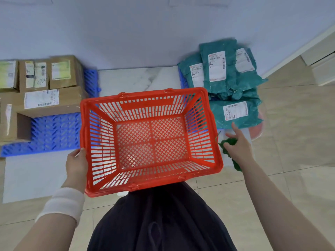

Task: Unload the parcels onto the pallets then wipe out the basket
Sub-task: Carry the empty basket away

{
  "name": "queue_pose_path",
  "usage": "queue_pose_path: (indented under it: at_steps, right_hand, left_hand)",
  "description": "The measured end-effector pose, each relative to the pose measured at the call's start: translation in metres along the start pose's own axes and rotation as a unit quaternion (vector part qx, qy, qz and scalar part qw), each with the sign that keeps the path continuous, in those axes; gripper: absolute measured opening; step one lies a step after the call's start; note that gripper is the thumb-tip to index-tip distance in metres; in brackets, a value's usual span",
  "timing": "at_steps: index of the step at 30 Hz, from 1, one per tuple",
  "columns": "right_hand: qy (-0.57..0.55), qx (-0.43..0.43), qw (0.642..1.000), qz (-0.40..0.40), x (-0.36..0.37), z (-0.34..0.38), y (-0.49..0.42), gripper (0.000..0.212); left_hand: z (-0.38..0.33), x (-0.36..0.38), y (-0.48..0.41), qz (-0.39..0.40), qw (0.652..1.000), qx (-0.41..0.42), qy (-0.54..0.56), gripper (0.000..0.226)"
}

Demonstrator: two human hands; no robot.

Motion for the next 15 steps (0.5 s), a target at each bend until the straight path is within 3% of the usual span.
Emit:
queue_pose_path:
  at_steps: [3, 8, 11, 15]
  right_hand:
    - [0.098, -0.002, 0.995, -0.028, 0.013, -0.003, -0.009, 0.043]
    - [0.036, 0.032, 0.997, -0.053, 0.025, 0.003, -0.021, 0.025]
    - [0.007, 0.08, 0.997, -0.013, 0.034, 0.001, -0.03, 0.051]
    - [0.023, 0.091, 0.995, 0.019, 0.043, 0.004, -0.039, 0.059]
  left_hand:
    - [0.002, 0.009, -0.001, 0.007, 1.0, 0.008, -0.007, 0.046]
    - [0.004, 0.009, -0.004, -0.046, 0.999, 0.012, -0.022, 0.044]
    - [0.006, 0.009, -0.008, -0.065, 0.998, -0.003, -0.025, 0.044]
    - [0.01, 0.012, -0.011, -0.062, 0.998, -0.012, -0.018, 0.045]
Point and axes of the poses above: each hand's wrist, its own y-axis away from the middle knuckle, its own x-axis out of the palm, z = x × y, the point moved 7 cm from there along -y, towards the middle knuckle, and after that the axes turned 8 degrees about x, right-handed, at the moved point
